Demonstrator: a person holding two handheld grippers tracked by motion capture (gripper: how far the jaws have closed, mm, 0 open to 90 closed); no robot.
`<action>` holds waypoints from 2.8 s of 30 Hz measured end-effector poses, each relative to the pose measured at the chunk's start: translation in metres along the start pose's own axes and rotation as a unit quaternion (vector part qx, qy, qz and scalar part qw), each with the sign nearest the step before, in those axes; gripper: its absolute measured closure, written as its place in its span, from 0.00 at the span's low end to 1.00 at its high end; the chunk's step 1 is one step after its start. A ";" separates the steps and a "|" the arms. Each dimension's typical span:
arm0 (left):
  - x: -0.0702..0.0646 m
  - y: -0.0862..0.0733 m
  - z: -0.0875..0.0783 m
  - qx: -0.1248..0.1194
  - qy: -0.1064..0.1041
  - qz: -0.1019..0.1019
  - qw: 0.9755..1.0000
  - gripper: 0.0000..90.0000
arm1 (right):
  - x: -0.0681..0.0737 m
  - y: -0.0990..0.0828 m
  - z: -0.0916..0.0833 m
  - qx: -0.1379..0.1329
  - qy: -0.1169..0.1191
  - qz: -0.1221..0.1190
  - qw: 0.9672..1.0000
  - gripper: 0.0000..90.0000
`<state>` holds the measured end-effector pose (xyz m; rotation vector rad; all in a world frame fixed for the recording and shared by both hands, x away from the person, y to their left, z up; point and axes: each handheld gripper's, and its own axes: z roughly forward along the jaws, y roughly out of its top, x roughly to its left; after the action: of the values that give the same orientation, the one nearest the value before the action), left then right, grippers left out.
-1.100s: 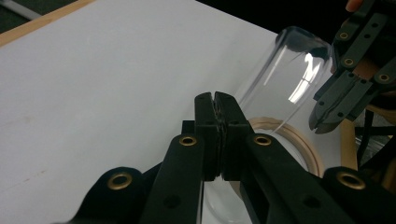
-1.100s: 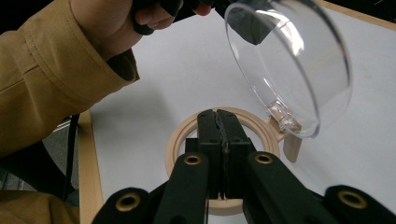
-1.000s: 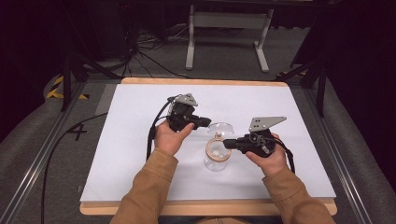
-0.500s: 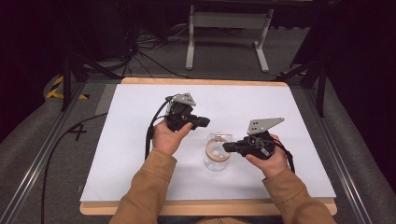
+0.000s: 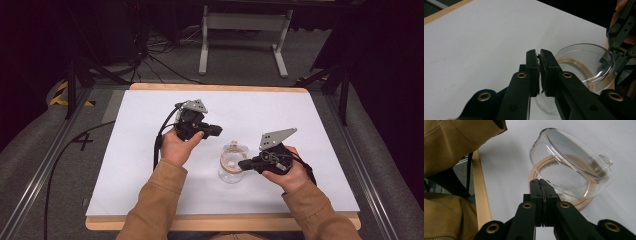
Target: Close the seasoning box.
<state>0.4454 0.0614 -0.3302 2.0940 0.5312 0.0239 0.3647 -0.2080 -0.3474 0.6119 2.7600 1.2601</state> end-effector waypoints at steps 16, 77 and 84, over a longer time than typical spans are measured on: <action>0.002 -0.001 -0.001 0.000 0.001 -0.006 1.000 0.94 | 0.003 -0.002 0.000 0.044 0.016 0.002 0.999 1.00; 0.032 -0.076 -0.045 0.007 0.157 -0.057 0.986 0.51 | -0.118 -0.034 -0.052 -0.035 -0.142 0.068 0.987 0.50; 0.041 -0.084 -0.041 0.016 0.170 -0.075 0.982 0.49 | -0.136 -0.053 -0.042 -0.019 -0.143 0.089 0.985 0.50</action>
<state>0.4430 0.1483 -0.3835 2.0847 0.8996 0.2928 0.4634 -0.3197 -0.3746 0.9709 2.4858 1.1467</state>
